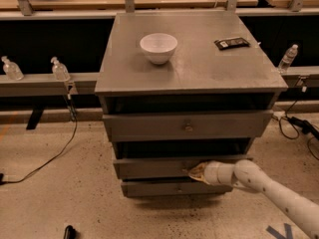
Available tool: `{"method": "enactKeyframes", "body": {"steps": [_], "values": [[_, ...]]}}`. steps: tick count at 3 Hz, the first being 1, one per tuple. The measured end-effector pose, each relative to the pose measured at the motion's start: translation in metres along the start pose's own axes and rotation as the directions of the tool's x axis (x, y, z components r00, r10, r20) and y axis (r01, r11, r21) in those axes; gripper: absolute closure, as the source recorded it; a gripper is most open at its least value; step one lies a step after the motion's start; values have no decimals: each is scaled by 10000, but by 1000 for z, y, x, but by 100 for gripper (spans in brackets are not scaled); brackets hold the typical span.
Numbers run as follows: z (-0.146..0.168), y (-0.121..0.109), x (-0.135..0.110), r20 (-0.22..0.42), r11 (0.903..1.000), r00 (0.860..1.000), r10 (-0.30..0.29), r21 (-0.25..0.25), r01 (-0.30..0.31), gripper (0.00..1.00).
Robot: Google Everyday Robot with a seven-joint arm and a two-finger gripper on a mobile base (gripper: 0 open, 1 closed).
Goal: Close middle drawer
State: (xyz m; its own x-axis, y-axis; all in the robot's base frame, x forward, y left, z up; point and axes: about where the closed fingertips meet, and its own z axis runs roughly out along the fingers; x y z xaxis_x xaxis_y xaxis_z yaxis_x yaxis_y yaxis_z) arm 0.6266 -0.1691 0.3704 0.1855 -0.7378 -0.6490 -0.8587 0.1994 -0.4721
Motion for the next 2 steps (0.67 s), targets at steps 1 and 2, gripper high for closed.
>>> {"method": "enactKeyframes", "body": {"steps": [1, 2], "values": [[1, -7, -2, -26, 9998, 9999, -169, 41, 169, 100], [5, -28, -15, -18, 9966, 9966, -820, 126, 820, 100]]}}
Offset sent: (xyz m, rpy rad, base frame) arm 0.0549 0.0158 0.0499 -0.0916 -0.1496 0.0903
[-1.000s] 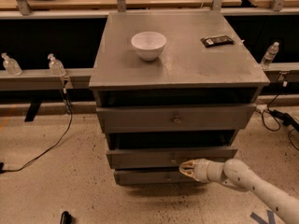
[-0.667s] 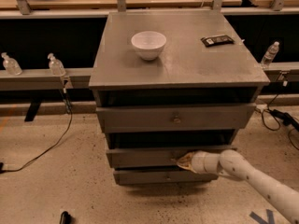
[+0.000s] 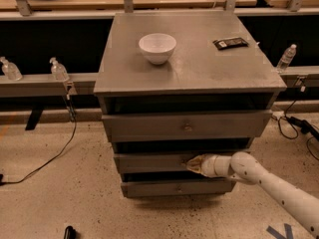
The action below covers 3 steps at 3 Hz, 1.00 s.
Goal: Close middle drawer
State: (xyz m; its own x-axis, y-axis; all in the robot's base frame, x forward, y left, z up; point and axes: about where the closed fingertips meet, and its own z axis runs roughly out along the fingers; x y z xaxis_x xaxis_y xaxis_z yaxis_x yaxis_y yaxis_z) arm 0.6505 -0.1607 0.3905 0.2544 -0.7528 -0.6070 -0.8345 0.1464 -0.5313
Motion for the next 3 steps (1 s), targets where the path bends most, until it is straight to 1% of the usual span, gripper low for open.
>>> {"method": "enactKeyframes", "body": {"steps": [1, 3], "values": [[0, -2, -10, 197, 9998, 9996, -184, -35, 185, 100], [0, -2, -10, 197, 9998, 9996, -183, -35, 184, 100]]}}
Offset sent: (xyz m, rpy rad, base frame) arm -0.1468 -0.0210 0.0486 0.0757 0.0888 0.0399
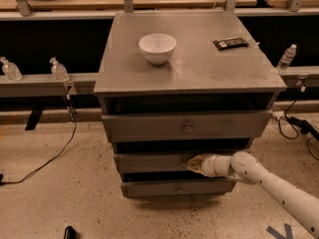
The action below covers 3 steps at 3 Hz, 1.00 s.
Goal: Close middle drawer
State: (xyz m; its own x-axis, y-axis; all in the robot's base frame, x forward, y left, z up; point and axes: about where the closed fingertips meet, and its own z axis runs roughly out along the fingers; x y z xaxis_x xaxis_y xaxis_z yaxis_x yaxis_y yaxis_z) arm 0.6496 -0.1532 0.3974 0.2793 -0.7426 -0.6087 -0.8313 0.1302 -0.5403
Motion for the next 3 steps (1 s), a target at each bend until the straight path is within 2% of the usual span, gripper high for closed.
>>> {"method": "enactKeyframes", "body": {"steps": [1, 3], "values": [[0, 0, 0, 0, 10000, 10000, 1, 0, -1, 100], [0, 0, 0, -1, 10000, 10000, 3, 0, -3, 59]]}}
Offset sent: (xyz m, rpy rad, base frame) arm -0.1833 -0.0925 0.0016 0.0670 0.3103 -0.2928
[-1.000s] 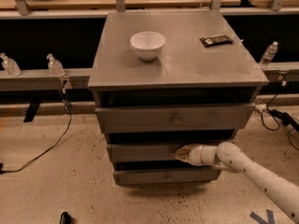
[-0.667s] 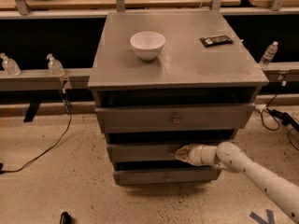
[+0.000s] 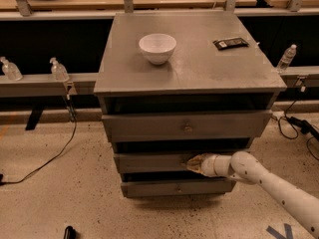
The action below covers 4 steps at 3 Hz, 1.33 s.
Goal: Close middle drawer
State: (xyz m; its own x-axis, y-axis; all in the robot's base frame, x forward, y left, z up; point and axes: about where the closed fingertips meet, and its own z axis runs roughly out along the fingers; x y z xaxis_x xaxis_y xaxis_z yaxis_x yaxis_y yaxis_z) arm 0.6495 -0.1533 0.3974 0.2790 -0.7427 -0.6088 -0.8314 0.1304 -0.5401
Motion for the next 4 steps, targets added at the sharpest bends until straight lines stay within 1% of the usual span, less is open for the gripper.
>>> {"method": "enactKeyframes", "body": {"steps": [1, 3, 4], "values": [[0, 0, 0, 0, 10000, 10000, 1, 0, -1, 36], [-5, 7, 2, -62, 9998, 9998, 214, -39, -214, 25], [-5, 7, 2, -62, 9998, 9997, 215, -40, -216, 27]]}}
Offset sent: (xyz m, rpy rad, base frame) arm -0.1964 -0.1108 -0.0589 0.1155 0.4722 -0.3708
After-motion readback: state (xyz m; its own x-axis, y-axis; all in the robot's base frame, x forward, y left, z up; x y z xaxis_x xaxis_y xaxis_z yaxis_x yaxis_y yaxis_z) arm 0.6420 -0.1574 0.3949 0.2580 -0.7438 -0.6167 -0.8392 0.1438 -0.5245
